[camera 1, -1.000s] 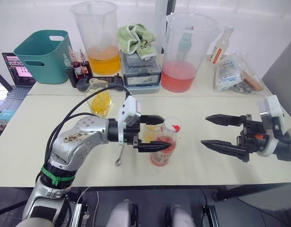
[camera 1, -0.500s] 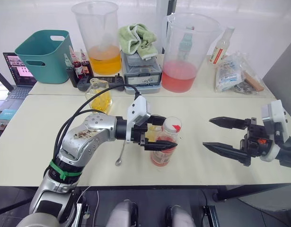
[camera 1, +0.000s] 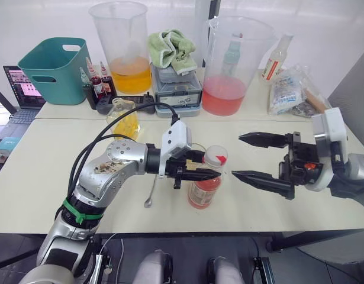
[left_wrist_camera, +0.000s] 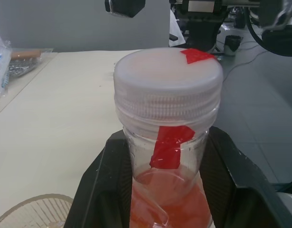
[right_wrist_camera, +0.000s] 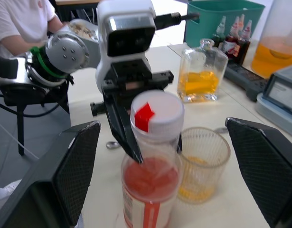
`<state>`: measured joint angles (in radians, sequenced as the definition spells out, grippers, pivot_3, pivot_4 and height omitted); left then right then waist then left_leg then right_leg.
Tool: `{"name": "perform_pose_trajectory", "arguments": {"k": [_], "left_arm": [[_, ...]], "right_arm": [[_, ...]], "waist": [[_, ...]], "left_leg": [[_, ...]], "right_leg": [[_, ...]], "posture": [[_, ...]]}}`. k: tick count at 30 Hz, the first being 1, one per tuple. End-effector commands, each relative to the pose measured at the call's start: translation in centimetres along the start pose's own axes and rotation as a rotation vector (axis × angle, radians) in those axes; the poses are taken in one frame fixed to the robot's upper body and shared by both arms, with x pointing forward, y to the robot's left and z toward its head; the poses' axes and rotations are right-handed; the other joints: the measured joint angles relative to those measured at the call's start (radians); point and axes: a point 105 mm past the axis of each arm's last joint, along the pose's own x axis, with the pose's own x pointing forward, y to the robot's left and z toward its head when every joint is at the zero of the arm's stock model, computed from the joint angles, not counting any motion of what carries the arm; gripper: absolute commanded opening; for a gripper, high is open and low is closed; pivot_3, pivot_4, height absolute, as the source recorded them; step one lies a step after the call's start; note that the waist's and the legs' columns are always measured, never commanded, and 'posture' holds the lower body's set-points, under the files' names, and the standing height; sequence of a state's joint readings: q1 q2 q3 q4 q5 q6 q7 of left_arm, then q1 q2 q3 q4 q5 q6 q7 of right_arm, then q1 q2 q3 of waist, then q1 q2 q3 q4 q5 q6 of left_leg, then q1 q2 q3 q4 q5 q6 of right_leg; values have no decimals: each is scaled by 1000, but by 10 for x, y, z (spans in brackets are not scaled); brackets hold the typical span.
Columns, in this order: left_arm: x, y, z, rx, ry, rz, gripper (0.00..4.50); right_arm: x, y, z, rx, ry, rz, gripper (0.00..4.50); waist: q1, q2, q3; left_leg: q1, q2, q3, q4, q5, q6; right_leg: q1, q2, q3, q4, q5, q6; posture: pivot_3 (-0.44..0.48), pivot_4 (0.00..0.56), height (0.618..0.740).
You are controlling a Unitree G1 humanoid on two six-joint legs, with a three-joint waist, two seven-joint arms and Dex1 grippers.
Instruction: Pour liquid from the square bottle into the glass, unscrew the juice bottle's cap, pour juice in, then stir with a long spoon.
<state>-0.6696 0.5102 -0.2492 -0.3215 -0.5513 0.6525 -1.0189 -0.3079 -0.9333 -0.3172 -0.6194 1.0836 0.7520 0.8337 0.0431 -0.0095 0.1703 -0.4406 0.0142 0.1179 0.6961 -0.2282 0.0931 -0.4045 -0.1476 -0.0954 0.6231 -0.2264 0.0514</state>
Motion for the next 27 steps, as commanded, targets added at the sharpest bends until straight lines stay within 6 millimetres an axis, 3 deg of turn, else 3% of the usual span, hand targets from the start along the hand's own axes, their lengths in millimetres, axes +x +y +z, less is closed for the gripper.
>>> {"name": "perform_pose_trajectory", "arguments": {"k": [1,7,14,15,22,27], "left_arm": [[2,-5,-4,9,32,-17,1413],[3,-6,-6,8,38,-23,1413],[3,-8,-7,6,38,-26,1413],[2,-9,-7,5,38,-26,1409],[-2,-10,-8,8,44,-25,1409],[-9,-10,-11,19,64,-18,1409]], "right_arm": [[2,4,7,-13,-25,20,4500],[19,11,5,8,-24,47,4500],[34,4,-5,43,-7,-23,4500],[36,3,-6,46,-8,-32,3969],[39,2,-5,44,-11,-26,1723],[43,8,-5,-3,12,105,1700]], "waist": [[1,0,0],[-4,0,0],[-2,0,0],[-3,0,0],[-4,0,0],[-7,0,0]], "left_leg": [[0,0,0,0,0,0],[0,0,0,0,0,0],[0,0,0,0,0,0],[0,0,0,0,0,0],[0,0,0,0,0,0],[0,0,0,0,0,0]], "right_leg": [[0,0,0,0,0,0],[0,0,0,1,0,0],[0,0,0,1,0,0],[0,0,0,1,0,0],[0,0,0,1,0,0],[-1,1,0,1,0,0]], "posture": [[0,150,739],[0,150,739],[0,150,739],[0,150,739],[0,150,739],[0,150,739]]}}
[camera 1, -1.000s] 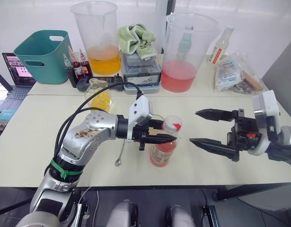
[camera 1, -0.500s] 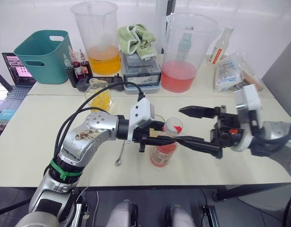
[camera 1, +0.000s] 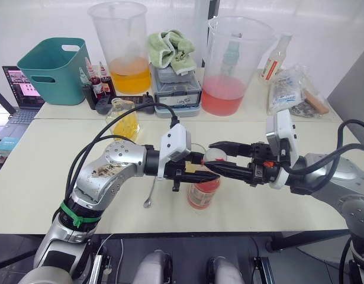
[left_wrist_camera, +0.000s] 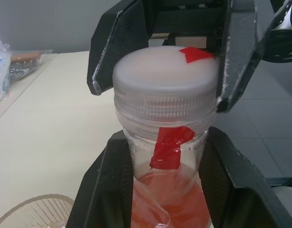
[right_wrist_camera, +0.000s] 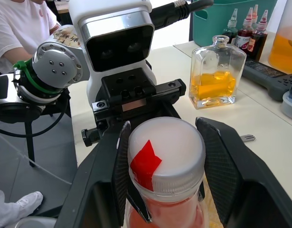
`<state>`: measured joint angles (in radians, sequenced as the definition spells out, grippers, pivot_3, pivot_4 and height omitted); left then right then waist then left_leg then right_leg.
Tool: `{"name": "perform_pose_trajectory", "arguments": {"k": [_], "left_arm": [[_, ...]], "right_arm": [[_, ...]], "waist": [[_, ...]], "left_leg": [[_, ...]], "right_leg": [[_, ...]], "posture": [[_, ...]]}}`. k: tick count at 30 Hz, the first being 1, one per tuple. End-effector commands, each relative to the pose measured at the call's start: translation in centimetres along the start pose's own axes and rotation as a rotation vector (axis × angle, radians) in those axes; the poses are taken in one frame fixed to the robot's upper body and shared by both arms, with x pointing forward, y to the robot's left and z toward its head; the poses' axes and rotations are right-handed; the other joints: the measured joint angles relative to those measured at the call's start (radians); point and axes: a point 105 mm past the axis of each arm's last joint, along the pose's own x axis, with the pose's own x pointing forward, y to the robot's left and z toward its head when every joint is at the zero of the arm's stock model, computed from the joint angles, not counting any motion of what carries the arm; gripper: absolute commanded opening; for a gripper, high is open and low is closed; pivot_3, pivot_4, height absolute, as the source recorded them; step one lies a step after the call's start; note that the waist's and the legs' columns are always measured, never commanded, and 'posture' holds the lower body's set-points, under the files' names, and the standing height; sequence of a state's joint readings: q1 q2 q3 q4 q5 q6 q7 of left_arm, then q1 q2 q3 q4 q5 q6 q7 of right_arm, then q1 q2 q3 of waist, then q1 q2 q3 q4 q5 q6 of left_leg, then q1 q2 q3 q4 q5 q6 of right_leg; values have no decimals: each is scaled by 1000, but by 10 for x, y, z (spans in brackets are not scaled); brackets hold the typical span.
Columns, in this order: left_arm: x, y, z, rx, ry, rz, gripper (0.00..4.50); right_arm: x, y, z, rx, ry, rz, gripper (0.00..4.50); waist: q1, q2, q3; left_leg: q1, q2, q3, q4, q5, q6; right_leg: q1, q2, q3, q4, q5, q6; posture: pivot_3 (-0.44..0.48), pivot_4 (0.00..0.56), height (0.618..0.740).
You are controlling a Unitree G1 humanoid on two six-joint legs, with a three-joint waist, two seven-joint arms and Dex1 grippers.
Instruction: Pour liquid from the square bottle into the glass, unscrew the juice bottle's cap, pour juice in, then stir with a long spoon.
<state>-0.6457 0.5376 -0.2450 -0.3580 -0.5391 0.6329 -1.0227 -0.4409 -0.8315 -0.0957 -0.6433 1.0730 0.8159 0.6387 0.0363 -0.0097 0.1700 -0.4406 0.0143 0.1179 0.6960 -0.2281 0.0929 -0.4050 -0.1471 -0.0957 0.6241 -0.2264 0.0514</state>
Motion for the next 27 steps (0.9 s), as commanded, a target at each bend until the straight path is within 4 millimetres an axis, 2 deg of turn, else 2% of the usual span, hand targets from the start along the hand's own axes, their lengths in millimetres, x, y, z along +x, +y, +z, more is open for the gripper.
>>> {"name": "perform_pose_trajectory", "arguments": {"k": [1,5,9,14,18,20,23,25,27], "left_arm": [[-5,-7,-10,-15,49,-25,1409],[-8,-9,-10,-14,52,-5,1409],[-7,-12,-8,-15,47,1,1409],[-10,-13,-9,-29,52,12,1409],[-10,-14,-9,-38,52,17,1409],[-9,-14,-9,-44,49,15,1409],[-7,-13,-9,-45,46,11,1409],[-6,-13,-9,-43,44,3,1409],[-5,-13,-9,-42,41,-5,1409]], "right_arm": [[2,6,6,-80,15,133,1700],[7,-3,6,-152,48,384,1700],[14,-13,11,-227,59,539,1700],[17,-16,14,-259,83,666,1700],[14,-23,23,-237,89,681,1700],[10,-22,27,-210,84,675,2732],[6,-22,32,-195,61,631,3704],[3,-29,36,-247,21,526,4347],[-4,-34,36,-261,9,429,4479]], "waist": [[-2,0,0],[-17,0,0],[-26,0,0],[-25,0,0],[-25,0,0],[-24,0,0],[-24,0,0],[-24,0,0],[-22,0,0]], "left_leg": [[0,0,0,0,0,0],[0,0,0,0,0,0],[0,0,0,0,0,0],[0,0,0,0,1,-1],[0,0,0,0,1,-1],[0,0,0,0,1,-1],[0,0,0,0,1,-1],[0,0,0,0,1,-1],[0,0,0,-1,1,-2]], "right_leg": [[0,0,0,0,0,0],[0,0,0,0,0,0],[-1,1,0,1,0,0],[0,1,0,2,0,0],[-1,1,0,2,0,0],[-1,1,0,2,0,0],[-1,0,0,2,0,0],[-1,0,0,2,0,0],[-1,0,-1,2,0,0]], "posture": [[0,150,739],[0,150,739],[0,150,739],[0,150,739],[0,150,739],[0,150,739],[0,150,739],[0,150,739],[0,150,739]]}}
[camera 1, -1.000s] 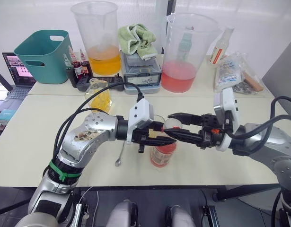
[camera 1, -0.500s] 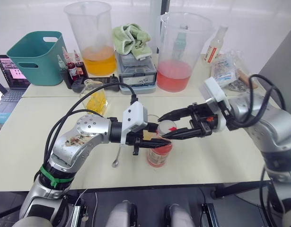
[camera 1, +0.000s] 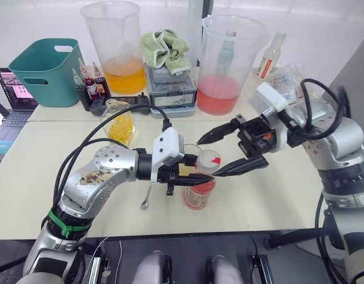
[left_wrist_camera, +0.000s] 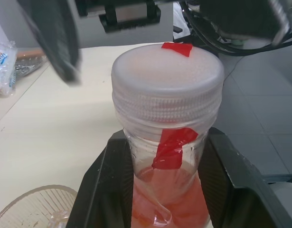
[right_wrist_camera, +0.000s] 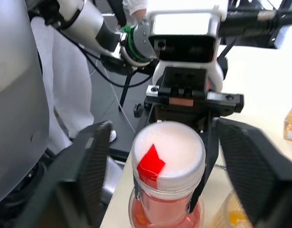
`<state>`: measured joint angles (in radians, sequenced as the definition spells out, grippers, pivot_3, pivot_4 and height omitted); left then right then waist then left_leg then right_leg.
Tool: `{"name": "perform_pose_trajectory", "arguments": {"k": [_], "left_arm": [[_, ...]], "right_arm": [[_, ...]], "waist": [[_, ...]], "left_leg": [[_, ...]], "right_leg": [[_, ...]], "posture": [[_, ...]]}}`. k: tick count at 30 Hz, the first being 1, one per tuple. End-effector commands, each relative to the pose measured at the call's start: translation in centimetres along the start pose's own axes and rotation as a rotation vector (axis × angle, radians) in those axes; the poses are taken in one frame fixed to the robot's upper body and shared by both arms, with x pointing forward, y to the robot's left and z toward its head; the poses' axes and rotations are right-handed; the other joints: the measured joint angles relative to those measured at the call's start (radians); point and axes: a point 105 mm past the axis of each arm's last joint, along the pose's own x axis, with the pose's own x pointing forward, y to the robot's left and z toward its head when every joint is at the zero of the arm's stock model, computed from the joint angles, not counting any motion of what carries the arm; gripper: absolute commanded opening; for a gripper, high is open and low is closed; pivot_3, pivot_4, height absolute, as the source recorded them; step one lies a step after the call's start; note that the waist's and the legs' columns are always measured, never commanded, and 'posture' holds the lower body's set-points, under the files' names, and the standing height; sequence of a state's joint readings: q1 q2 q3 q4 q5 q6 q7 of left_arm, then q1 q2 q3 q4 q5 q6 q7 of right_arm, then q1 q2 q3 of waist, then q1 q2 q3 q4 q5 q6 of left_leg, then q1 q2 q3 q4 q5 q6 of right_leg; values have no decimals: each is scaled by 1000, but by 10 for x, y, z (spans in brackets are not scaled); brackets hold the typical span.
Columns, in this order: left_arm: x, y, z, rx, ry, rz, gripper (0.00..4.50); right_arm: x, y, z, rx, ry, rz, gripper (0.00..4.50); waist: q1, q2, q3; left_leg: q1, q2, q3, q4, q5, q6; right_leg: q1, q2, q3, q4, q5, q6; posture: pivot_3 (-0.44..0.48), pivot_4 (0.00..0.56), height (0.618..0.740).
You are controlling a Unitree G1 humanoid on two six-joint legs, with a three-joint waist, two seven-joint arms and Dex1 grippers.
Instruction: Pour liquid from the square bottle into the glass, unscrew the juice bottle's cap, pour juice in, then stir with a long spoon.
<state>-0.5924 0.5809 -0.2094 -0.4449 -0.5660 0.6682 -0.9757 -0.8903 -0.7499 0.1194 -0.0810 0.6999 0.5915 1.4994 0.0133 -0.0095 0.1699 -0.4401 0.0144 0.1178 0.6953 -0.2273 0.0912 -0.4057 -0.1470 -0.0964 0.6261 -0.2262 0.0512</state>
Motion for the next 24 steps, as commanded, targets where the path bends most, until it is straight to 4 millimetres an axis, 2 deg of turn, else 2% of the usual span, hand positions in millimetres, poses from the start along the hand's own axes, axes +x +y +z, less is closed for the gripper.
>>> {"name": "perform_pose_trajectory", "arguments": {"k": [1,6,9,12,17,23,24], "left_arm": [[5,-7,-9,-41,26,-54,1409],[7,-5,-9,-32,17,-65,1409],[10,-5,-9,-34,8,-82,1409],[11,-4,-9,-33,3,-93,1409],[13,-3,-8,-25,-4,-113,1409],[15,-2,-7,-20,-6,-117,1409],[15,-2,-7,-19,-7,-116,1409]], "right_arm": [[-16,1,10,-82,-9,-163,4479],[-24,18,13,-14,-83,-321,4479],[-17,33,4,35,-84,-389,4479],[-10,41,4,63,-109,-443,4479],[1,40,-10,76,-44,-558,4479],[6,35,-9,80,-69,-614,4479],[5,34,-10,82,-68,-620,4240]], "waist": [[3,0,0],[6,0,0],[10,0,0],[10,0,0],[15,0,0],[18,0,0],[18,0,0]], "left_leg": [[0,0,0,0,0,0],[0,0,0,0,0,0],[0,0,0,0,0,0],[0,0,0,0,0,0],[0,0,-1,0,0,0],[0,0,-1,0,0,0],[0,-1,-1,0,0,0]], "right_leg": [[0,0,0,0,0,0],[0,0,-1,0,0,0],[1,-1,0,0,0,0],[1,-1,0,-1,0,0],[1,-1,0,-1,0,0],[1,0,0,-1,0,0],[1,0,0,-1,0,0]], "posture": [[0,150,739],[0,150,739],[0,150,739],[0,150,739],[0,150,739],[0,150,739],[0,150,739]]}}
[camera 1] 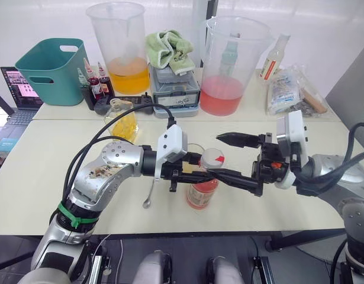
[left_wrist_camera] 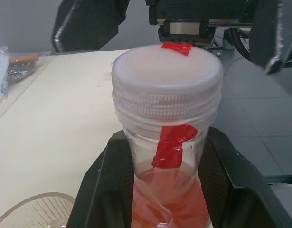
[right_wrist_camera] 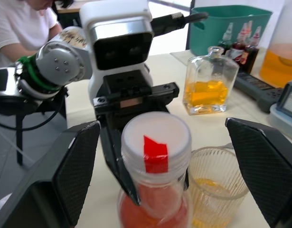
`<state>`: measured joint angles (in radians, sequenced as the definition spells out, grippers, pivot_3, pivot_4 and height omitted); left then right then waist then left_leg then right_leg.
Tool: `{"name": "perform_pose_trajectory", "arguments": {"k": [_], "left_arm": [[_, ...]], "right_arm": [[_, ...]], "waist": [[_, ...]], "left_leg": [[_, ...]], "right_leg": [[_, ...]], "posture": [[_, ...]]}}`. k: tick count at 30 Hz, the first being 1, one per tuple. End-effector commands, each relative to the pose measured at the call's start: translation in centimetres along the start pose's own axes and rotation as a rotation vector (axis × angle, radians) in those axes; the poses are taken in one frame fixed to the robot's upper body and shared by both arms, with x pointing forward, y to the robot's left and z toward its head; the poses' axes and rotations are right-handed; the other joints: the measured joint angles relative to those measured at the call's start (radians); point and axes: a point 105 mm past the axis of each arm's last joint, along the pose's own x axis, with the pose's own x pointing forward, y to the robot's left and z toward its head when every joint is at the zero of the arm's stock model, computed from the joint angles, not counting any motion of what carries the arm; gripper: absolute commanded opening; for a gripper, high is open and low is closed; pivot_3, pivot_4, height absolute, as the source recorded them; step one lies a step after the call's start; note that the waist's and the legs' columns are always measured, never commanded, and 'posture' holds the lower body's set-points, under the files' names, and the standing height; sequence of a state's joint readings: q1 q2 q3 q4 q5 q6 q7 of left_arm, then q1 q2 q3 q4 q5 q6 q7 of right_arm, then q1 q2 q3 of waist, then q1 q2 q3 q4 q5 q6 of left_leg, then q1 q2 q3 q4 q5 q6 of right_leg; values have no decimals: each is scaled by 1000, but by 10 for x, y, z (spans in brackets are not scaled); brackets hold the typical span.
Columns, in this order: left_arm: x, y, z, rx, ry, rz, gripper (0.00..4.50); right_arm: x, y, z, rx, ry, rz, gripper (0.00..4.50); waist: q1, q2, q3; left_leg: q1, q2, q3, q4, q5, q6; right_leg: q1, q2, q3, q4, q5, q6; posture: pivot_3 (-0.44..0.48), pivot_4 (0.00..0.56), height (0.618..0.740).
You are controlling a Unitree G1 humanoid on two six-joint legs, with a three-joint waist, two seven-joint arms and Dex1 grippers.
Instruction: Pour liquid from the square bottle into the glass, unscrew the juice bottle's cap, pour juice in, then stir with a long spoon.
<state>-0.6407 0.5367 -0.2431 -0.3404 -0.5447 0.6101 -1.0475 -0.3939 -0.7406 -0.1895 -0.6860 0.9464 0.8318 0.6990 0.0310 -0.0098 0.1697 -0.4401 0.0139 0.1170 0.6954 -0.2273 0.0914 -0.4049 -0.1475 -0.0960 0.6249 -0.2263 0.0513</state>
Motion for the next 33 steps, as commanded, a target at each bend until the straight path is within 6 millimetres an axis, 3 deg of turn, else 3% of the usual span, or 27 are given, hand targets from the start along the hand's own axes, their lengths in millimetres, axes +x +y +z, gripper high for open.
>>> {"name": "perform_pose_trajectory", "arguments": {"k": [1,8,9,15,19,23,29,31,33], "left_arm": [[6,-7,-6,-18,21,-50,1409],[4,-7,-6,-21,23,-28,1409],[4,-8,-7,-23,24,-23,1409],[1,-10,-7,-27,28,-3,1409],[0,-10,-7,-27,33,3,1409],[-5,-13,-8,-32,53,12,1409],[-5,-14,-9,-41,55,19,1409],[-7,-14,-10,-37,64,16,1409],[-7,-14,-10,-35,67,13,1409]], "right_arm": [[2,2,5,-35,-9,-11,3969],[3,2,-3,-47,21,34,1734],[4,3,-2,-55,15,53,1683],[9,7,-5,-146,21,293,1683],[13,-1,-8,-137,27,410,1683],[20,-2,-3,-155,49,654,1683],[28,-19,10,-203,63,714,1683],[26,-21,18,-185,58,727,2690],[22,-19,23,-171,59,737,3302]], "waist": [[1,0,0],[5,0,0],[5,0,0],[3,0,0],[-1,0,0],[-14,0,0],[-19,0,0],[-20,0,0],[-19,0,0]], "left_leg": [[0,0,0,0,0,0],[0,0,0,0,0,1],[0,0,0,0,0,1],[0,0,0,0,0,1],[0,0,0,1,0,1],[0,0,0,0,0,1],[1,0,0,0,0,0],[1,0,0,0,0,0],[0,0,0,0,0,0]], "right_leg": [[0,0,0,0,0,0],[0,0,0,0,0,0],[0,0,0,0,0,0],[0,1,0,-1,0,0],[0,1,0,0,0,0],[0,1,0,0,0,0],[0,1,0,1,0,0],[0,1,0,2,0,0],[-1,1,0,2,0,0]], "posture": [[0,150,739],[0,150,739],[0,150,739],[0,150,739],[0,150,739],[0,150,739],[0,150,739],[0,150,739],[0,150,739]]}}
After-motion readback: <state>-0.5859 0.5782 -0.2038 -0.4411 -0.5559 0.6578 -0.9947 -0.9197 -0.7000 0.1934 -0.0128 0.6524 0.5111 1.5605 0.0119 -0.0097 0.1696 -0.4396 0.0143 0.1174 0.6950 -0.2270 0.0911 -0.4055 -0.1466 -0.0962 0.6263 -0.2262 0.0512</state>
